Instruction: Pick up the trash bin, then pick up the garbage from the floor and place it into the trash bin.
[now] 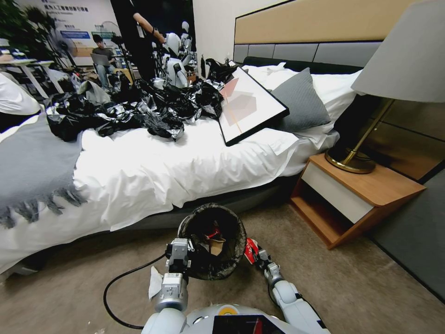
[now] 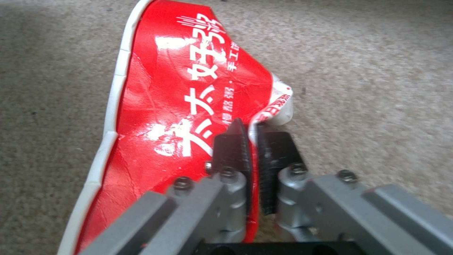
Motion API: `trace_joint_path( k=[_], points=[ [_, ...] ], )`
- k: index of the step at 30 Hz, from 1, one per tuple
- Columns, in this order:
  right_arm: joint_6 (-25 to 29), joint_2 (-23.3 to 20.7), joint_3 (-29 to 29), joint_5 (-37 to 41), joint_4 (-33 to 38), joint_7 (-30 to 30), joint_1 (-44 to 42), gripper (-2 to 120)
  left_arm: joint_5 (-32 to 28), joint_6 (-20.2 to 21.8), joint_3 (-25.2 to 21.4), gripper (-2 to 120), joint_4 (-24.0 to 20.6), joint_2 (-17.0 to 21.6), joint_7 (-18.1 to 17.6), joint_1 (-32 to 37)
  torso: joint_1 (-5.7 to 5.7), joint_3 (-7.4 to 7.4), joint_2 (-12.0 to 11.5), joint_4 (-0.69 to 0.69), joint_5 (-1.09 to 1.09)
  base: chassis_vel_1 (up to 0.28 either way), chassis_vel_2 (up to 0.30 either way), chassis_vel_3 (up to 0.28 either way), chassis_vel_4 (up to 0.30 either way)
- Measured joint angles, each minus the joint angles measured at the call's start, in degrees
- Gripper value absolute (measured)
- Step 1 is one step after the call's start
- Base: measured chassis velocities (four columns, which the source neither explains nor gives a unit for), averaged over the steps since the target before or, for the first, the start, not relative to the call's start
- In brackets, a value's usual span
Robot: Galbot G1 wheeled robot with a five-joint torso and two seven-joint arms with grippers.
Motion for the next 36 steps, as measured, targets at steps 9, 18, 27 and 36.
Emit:
trace_joint_path(
  k=[9,18,27,36],
  points=[
    [0.43,-0.50,0.19,0.07,0.49,-0.42,-0.42,0,-0.18,-0.03,0.27,0,0.29,0.02,-0.01,-0.33,0.00,0.00,0.00,0.01,0.12,0.000,0.000,0.000,0.000],
    [1.01,-0.54,0.50,0.13,1.18,-0.44,-0.70,0,-0.25,-0.06,0.41,0,0.41,0.05,-0.01,-0.47,0.00,0.01,-0.01,0.00,0.10,0.000,0.000,0.000,0.000],
    [3.38,-0.48,2.48,1.50,8.39,1.40,-3.19,0,-0.44,-0.06,-0.30,0,0.02,-0.06,0.00,-0.43,0.00,0.01,-0.01,-0.01,0.08,0.000,0.000,0.000,0.000],
    [7.79,-1.17,7.38,3.27,14.34,2.30,-6.20,0,-0.46,-0.06,-0.68,0,-0.44,-0.12,0.07,-0.22,0.00,0.01,-0.01,-0.01,0.06,0.000,0.000,0.000,0.000]
  ],
)
